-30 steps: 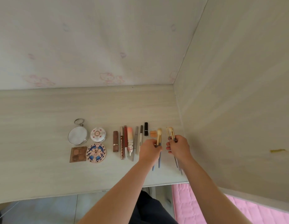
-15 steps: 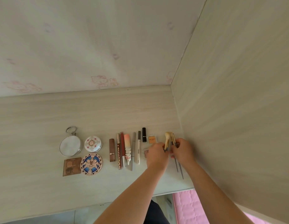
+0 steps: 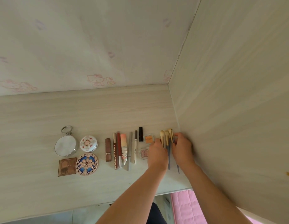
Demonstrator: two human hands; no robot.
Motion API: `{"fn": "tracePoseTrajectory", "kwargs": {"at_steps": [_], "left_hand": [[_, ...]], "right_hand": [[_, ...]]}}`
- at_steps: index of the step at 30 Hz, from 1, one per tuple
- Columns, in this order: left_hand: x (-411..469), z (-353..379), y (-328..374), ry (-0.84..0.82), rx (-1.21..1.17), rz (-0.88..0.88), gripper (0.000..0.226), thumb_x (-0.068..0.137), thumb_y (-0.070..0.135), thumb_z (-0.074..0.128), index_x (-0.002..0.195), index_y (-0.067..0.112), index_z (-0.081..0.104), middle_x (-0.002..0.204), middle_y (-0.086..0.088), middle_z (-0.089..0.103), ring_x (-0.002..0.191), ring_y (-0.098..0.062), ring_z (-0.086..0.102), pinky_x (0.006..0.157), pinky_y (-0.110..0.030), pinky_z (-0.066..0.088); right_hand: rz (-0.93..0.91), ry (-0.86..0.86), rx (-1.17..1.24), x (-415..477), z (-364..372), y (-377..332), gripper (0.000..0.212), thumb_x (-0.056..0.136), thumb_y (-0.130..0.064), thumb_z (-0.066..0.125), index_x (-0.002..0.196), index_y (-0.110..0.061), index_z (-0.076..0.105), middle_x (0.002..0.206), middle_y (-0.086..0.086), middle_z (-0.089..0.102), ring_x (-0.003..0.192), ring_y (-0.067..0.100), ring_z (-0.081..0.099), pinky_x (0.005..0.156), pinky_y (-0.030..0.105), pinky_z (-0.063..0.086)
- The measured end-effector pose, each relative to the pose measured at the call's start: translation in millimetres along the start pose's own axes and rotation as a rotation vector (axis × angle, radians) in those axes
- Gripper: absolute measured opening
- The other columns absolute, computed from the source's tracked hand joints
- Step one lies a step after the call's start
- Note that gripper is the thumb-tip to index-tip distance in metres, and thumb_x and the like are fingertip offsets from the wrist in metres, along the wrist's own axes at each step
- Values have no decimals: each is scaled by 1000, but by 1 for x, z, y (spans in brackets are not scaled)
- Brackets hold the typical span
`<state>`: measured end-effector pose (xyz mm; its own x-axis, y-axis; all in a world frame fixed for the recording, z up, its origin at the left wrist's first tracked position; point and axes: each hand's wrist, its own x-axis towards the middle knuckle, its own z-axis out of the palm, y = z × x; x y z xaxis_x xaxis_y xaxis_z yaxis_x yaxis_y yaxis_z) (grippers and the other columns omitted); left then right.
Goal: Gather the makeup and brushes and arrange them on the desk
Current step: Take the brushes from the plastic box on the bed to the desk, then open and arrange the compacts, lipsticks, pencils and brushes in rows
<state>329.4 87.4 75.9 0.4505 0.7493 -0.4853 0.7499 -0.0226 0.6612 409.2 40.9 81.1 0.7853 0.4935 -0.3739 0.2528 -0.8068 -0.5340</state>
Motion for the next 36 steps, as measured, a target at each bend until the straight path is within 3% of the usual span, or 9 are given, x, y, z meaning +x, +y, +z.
{"fn": "tracePoseTrajectory", "kwargs": {"at_steps": [5,9,13,20,23,25,27,31,36], "left_hand": [[-2,0,-1,-7,4,10,11,93,7,47,98,11,56,96,-7,58,84,-23,58,70,-34,49],[-2,-1,-1,-4,23,44,14,93,5,48,102,8,57,103,-9,56,87,-22,56,71,-30,47],[-5,-4,-2,7,14,75,13,93,5,48,100,7,59,104,-8,55,84,-20,54,72,-29,46],[-15,-15,-10,12,60,131,16,91,5,47,79,13,52,78,0,50,70,-16,51,57,-20,35],[-20,-19,-15,18,82,143,24,91,6,46,70,17,45,68,2,46,64,-17,49,54,-25,40],[-23,-24,-18,14,93,158,18,91,6,46,77,13,54,71,0,54,68,-18,55,61,-30,51],[-27,-31,-22,12,89,184,17,93,10,48,97,11,64,83,-3,66,76,-16,64,72,-31,56],[-43,-53,-26,73,140,293,32,95,16,47,123,18,61,102,-2,70,91,-17,66,81,-34,56],[-60,-88,-43,251,277,467,31,95,17,48,123,16,60,98,-1,69,98,-19,59,80,-30,51]], "right_hand": [[-123,29,-241,-2,-2,1,24,94,-3,41,113,-7,54,109,14,60,100,30,57,80,32,44],[-130,35,-224,-5,-5,0,28,92,-1,43,118,-6,52,112,15,58,102,31,57,87,38,48],[-120,-18,-215,-8,-5,3,26,91,-1,43,113,-7,55,108,14,61,100,30,58,81,34,47],[-149,-81,-258,-23,-11,9,18,91,-11,49,108,-8,55,105,13,61,97,31,58,77,34,47],[-170,-80,-278,-29,-13,10,19,92,-13,47,109,-8,55,106,13,61,97,31,58,78,35,46],[-198,-83,-310,-34,-16,9,21,93,-14,46,111,-8,55,107,12,60,96,30,58,76,34,45],[-240,-93,-338,-41,-18,7,23,94,-14,44,115,-8,53,110,11,58,98,29,56,76,33,44],[-324,-130,-348,-57,-15,1,31,96,-15,41,125,-9,49,117,9,54,105,25,52,78,32,44],[-422,-155,-407,-71,-7,-14,36,97,-19,41,132,-11,44,128,9,50,115,24,47,89,30,43]]}}
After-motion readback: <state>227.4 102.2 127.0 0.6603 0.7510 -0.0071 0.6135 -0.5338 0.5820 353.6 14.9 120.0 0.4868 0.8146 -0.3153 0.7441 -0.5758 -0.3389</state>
